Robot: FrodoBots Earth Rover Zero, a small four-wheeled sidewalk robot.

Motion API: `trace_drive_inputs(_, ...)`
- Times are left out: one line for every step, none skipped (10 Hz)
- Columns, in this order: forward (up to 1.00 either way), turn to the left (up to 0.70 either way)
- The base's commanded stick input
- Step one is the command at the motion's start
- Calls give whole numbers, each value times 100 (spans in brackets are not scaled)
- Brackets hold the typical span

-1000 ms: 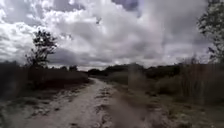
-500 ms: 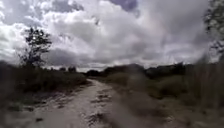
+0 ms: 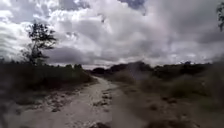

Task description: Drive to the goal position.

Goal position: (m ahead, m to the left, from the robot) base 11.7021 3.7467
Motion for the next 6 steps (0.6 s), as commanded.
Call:
trace_drive_inputs(69,1)
trace_drive_inputs(69,1)
trace_drive_inputs(69,1)
trace_drive_inputs(69,1)
trace_drive_inputs(69,1)
trace_drive_inputs(69,1)
